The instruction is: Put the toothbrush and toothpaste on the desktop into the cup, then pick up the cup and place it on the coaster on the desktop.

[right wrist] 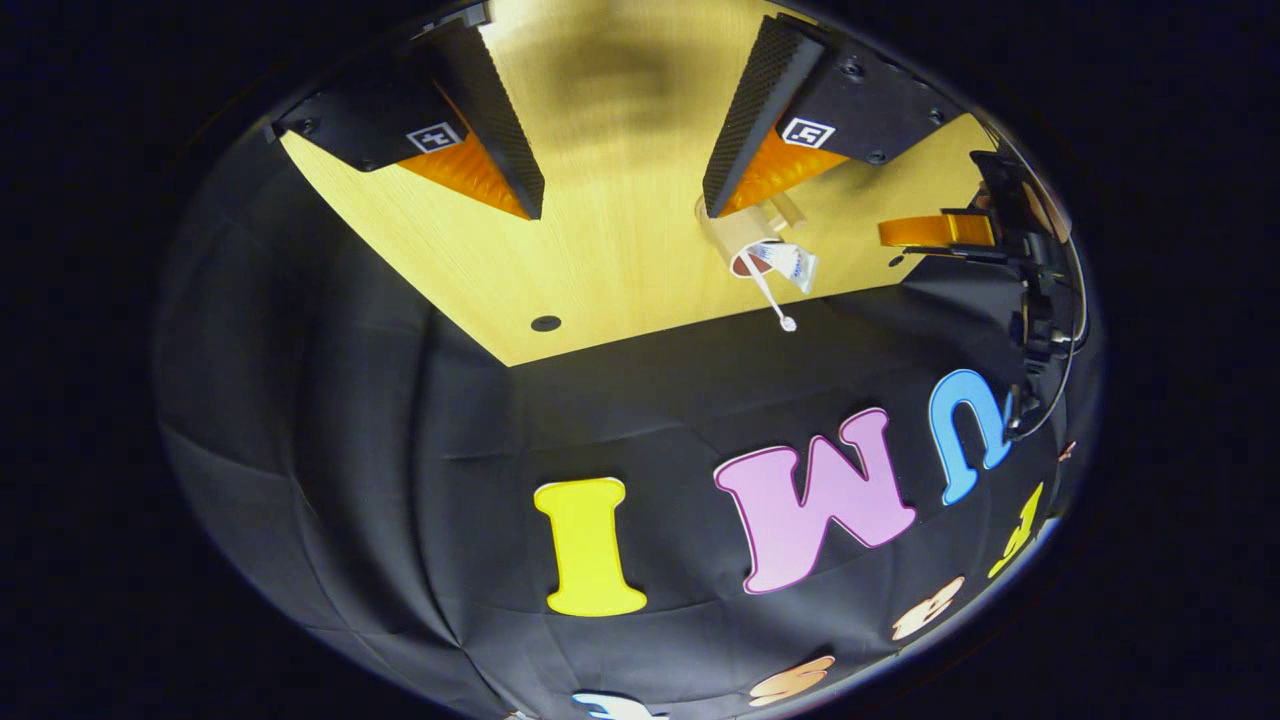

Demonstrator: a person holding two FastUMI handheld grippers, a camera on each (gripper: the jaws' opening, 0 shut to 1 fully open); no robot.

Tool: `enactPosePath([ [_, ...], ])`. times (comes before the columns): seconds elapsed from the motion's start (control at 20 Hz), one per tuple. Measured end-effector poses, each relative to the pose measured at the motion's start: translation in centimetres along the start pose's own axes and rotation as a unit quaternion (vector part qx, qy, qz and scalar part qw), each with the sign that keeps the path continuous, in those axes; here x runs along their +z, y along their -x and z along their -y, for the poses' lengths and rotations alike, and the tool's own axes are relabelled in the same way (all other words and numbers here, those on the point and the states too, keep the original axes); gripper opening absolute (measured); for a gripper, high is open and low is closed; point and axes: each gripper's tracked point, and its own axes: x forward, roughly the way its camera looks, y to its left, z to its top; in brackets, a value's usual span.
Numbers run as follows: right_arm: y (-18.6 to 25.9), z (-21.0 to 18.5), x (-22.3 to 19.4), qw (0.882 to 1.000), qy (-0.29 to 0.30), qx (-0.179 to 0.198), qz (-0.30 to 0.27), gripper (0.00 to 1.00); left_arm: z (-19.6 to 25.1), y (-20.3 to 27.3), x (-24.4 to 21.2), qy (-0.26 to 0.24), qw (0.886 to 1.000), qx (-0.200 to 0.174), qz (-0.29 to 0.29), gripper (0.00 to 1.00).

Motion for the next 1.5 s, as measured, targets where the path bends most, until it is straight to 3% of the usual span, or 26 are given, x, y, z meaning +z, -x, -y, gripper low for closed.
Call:
enactPosePath([
  [0.3, 2.5, -4.4, 1.6, 1.000, 0.010, 0.021, 0.012, 0.99, -4.3, 10.0, 3.1, 0.056, 0.993, 0.046, 0.091, 0.99],
  [0.55, 5.8, -7.3, 2.5, 0.999, 0.013, 0.030, 0.020, 0.99, -7.5, 17.6, 1.8, 0.089, 0.981, 0.104, 0.139, 0.98],
  [0.8, 9.5, -8.4, 3.3, 0.999, 0.009, 0.024, 0.042, 0.99, -8.3, 23.3, -0.8, 0.107, 0.973, 0.113, 0.169, 0.97],
  [1.0, 12.3, -10.1, 2.7, 0.998, 0.005, 0.029, 0.048, 0.98, -9.6, 26.5, -3.3, 0.101, 0.972, 0.128, 0.172, 0.98],
  [1.2, 13.7, -11.4, 1.5, 0.998, 0.028, 0.031, 0.053, 0.98, -9.5, 27.0, -6.0, 0.131, 0.963, 0.136, 0.191, 0.97],
  [1.5, 14.1, -14.1, 1.8, 0.997, 0.024, 0.053, 0.052, 0.98, -8.0, 26.8, -7.0, 0.104, 0.971, 0.112, 0.185, 0.98],
])
